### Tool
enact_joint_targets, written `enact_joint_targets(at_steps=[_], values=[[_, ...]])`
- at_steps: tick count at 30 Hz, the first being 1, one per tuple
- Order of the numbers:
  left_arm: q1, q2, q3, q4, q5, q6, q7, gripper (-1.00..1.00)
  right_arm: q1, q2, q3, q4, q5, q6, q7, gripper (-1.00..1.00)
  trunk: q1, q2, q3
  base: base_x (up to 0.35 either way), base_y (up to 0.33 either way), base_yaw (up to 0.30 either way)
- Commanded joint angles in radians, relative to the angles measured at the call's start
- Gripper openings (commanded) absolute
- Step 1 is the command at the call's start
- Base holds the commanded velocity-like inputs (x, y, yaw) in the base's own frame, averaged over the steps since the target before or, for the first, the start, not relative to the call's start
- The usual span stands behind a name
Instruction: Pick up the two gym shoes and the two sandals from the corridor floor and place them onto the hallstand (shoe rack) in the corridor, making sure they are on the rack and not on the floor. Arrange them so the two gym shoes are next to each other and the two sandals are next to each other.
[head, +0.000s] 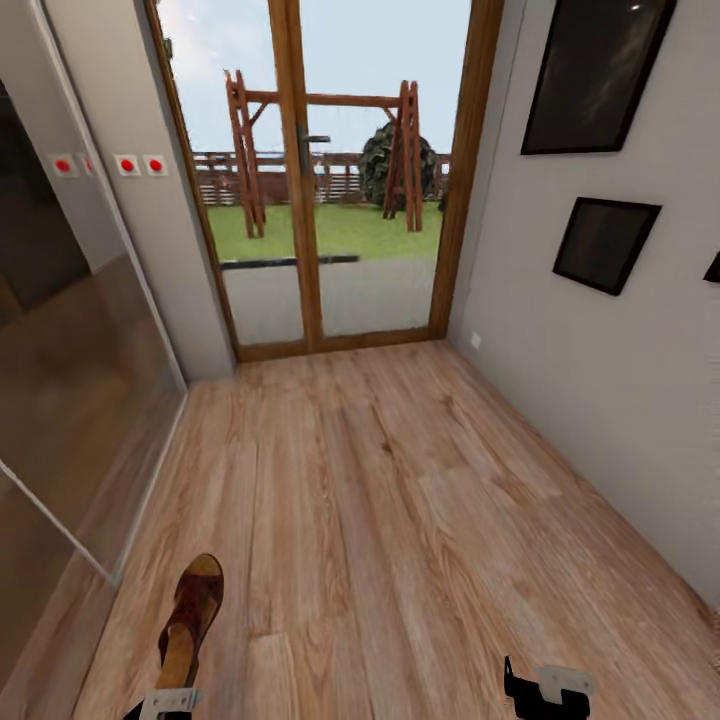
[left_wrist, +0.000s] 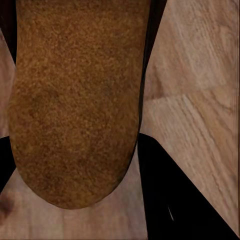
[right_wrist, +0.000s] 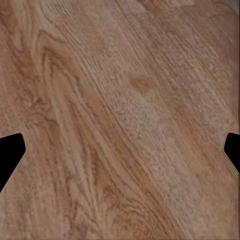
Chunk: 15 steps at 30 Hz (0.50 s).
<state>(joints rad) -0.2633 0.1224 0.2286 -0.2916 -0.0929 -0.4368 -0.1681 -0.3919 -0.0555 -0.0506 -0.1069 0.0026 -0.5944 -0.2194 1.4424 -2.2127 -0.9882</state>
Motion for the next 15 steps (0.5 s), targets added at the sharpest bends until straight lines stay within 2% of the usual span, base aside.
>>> enact_joint_targets(at_steps=[1, 6, 11, 15], values=[[-0.001, -0.001, 0.009, 0.0, -0.013, -0.003, -0.005, -1.0, -0.001, 0.0, -0.005, 0.001, 0.0, -0.004, 0.002, 1.0, 0.0, 0.0, -0.001, 0.338, 0.0, -0.268], [-0.001, 0.0, 0.009, 0.0, -0.013, -0.003, -0.005, -1.0, -0.001, 0.0, -0.005, 0.001, 0.0, -0.004, 0.002, 1.0, 0.0, 0.0, -0.001, 0.331, 0.052, -0.268], [-0.001, 0.0, 0.009, 0.0, -0.013, -0.003, -0.005, -1.0, -0.001, 0.0, -0.005, 0.001, 0.0, -0.004, 0.002, 1.0, 0.0, 0.0, -0.001, 0.261, 0.197, -0.268], [-0.001, 0.0, 0.009, 0.0, -0.013, -0.003, -0.005, -1.0, -0.001, 0.0, -0.005, 0.001, 0.0, -0.004, 0.002, 1.0, 0.0, 0.0, -0.001, 0.144, 0.21, -0.268]])
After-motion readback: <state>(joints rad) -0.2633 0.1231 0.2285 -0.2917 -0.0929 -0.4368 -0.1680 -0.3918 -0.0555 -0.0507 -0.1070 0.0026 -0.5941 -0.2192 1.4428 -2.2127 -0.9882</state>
